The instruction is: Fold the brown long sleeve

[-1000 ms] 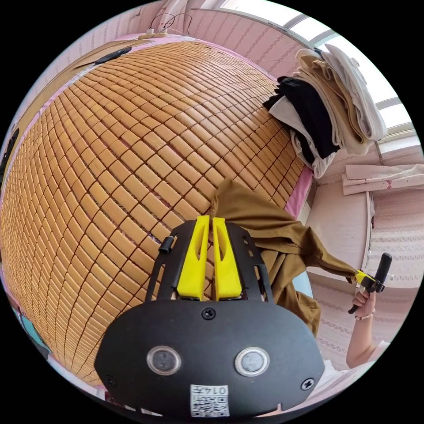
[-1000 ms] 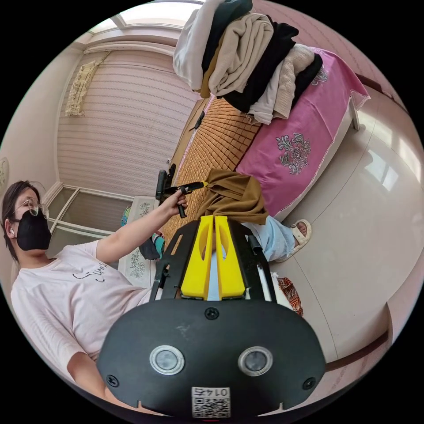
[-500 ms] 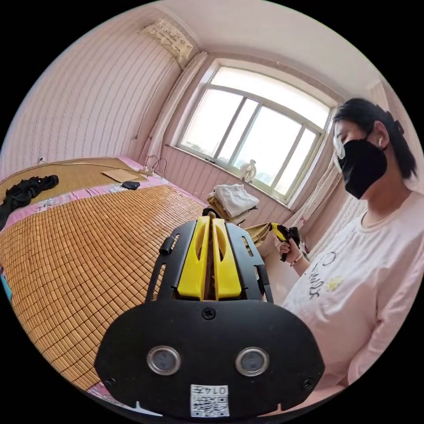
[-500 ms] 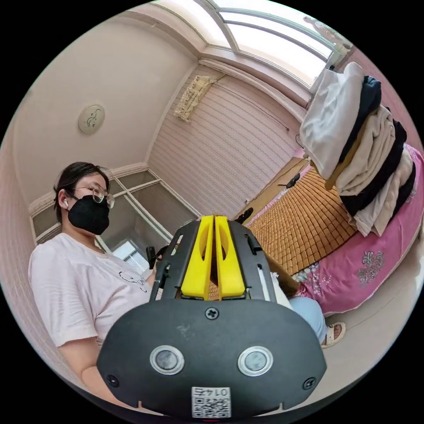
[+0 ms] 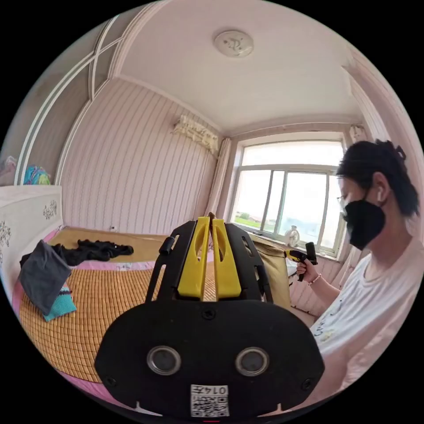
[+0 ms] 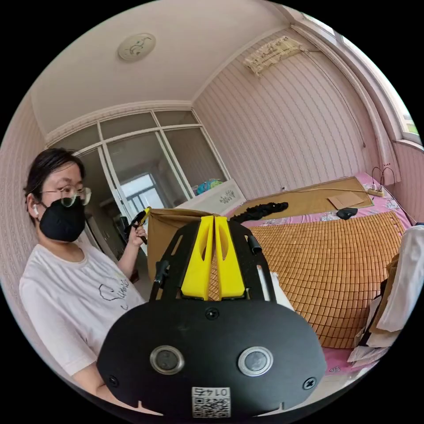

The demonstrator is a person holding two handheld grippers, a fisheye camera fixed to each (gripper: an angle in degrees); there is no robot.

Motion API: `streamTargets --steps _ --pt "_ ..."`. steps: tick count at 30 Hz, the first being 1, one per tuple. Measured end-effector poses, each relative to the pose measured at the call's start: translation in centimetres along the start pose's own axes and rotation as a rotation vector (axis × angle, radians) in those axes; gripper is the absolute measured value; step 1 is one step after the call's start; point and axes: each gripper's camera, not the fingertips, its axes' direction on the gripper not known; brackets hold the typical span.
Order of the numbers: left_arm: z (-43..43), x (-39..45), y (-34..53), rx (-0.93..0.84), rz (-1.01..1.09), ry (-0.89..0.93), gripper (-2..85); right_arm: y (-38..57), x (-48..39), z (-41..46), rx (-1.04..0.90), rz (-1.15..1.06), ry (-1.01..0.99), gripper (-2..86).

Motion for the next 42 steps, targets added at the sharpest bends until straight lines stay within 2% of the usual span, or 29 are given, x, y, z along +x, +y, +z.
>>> streamTargets --steps 2,4,6,8,10,12,14,18,22,28,31,34,37,42 --pt "3.6 -1.9 -2.7 -0.028 -0.025 -0.031 -1.0 -6.5 3.3 3.8 0.02 0.083 -0.013 -0.2" --pt "5.5 -2.4 -9.6 0.027 -0.058 -0.02 -1.0 -13.3 3.3 4.8 0.077 0.092 -0.021 -0.3" --pt "3.9 -1.2 -15.7 0.169 -0.026 -0.034 -1.0 -20.0 0.6 3.4 0.219 0.02 -0.022 -0.3" --pt "1.2 1.0 -20.3 0.318 0.064 -0.05 -1.0 -25.8 -5.1 0.7 0.399 -0.162 -0.099 -0.2" --pt "-1.0 3.0 -23.2 0.373 0.149 -0.086 -1.0 -27.4 -9.0 -0.1 0.457 -0.296 -0.078 -0.2" --pt "-1.6 3.0 -22.9 0.357 0.186 -0.113 -1.0 -27.7 -11.2 0.5 0.42 -0.383 0.033 -0.2" --pt "-1.3 1.8 -21.0 0.296 0.188 -0.135 -1.0 -26.1 -10.5 3.2 0.313 -0.402 0.095 -0.2" --pt "2.1 -3.6 -10.7 0.015 0.129 -0.196 -1.0 -20.2 -4.3 9.7 0.059 -0.287 0.105 -0.1" --pt "7.8 -9.3 4.3 -0.351 -0.015 -0.253 -1.0 -9.6 5.7 19.2 -0.242 -0.022 0.187 -0.1" --pt "12.4 -14.8 22.3 -0.714 -0.256 -0.347 -1.0 5.9 17.2 28.1 -0.53 0.485 0.182 -0.1" --pt "12.9 -16.0 27.3 -0.853 -0.351 -0.333 -1.0 10.2 18.9 29.7 -0.618 0.593 0.2 0.0" --pt "13.3 -15.6 30.2 -0.983 -0.327 -0.311 -1.0 12.2 19.3 30.4 -0.705 0.626 0.202 0.0" --pt "13.2 -14.7 31.6 -1.064 -0.278 -0.291 -1.0 12.8 19.1 30.0 -0.735 0.624 0.207 0.0" --pt "12.1 -14.3 33.0 -1.098 -0.287 -0.265 -1.0 13.3 18.2 29.3 -0.781 0.619 0.184 0.0"
